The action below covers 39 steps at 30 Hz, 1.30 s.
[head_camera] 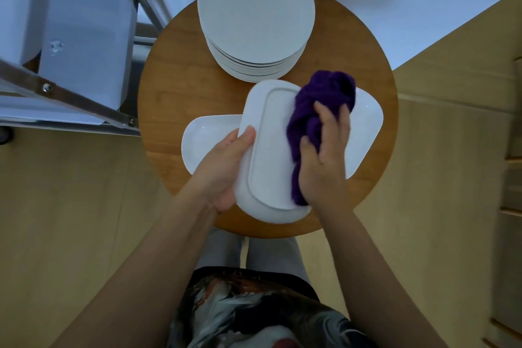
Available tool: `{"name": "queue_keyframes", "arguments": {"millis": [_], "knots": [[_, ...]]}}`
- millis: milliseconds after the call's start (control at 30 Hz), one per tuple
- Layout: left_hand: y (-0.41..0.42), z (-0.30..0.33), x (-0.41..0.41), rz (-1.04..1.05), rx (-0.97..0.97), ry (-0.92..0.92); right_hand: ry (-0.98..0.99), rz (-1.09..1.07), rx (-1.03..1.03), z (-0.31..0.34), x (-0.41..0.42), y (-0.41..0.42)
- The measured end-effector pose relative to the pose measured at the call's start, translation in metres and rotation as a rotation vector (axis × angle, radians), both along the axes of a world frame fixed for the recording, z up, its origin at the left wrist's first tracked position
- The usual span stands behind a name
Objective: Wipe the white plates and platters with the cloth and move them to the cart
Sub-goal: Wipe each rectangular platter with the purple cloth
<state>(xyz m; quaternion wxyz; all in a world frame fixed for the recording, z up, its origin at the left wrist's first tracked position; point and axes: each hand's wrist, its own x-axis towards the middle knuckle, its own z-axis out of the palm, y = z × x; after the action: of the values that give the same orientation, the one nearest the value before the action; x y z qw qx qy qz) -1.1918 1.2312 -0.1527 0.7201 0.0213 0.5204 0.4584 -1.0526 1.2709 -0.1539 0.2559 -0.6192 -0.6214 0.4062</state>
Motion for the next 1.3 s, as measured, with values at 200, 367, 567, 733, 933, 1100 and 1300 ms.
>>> {"name": "queue_keyframes", "arguments": {"millis": [200, 367, 567, 733, 933, 1100, 1300], "knots": [[0.009, 0.002, 0.018, 0.106, -0.047, 0.182, -0.061, 0.083, 0.114, 0.009, -0.036, -0.065], [0.001, 0.004, 0.018, 0.033, -0.031, 0.278, -0.112, 0.140, 0.138, 0.009, -0.042, -0.080], [-0.014, 0.007, 0.022, -0.076, 0.122, 0.230, -0.135, 0.105, 0.142, 0.001, -0.033, -0.025], [-0.022, 0.006, 0.019, -0.154, 0.133, 0.316, -0.117, 0.089, 0.061, -0.014, -0.028, 0.012], [-0.026, 0.009, 0.010, -0.047, 0.145, 0.271, -0.046, -0.105, -0.164, -0.023, -0.009, 0.026], [-0.013, 0.010, 0.004, 0.238, 0.070, 0.309, 0.161, -0.212, -0.390, -0.016, -0.007, -0.013], [0.000, 0.006, 0.021, 0.381, 0.023, 0.435, -0.004, -0.343, -0.285, -0.005, -0.033, -0.057]]}}
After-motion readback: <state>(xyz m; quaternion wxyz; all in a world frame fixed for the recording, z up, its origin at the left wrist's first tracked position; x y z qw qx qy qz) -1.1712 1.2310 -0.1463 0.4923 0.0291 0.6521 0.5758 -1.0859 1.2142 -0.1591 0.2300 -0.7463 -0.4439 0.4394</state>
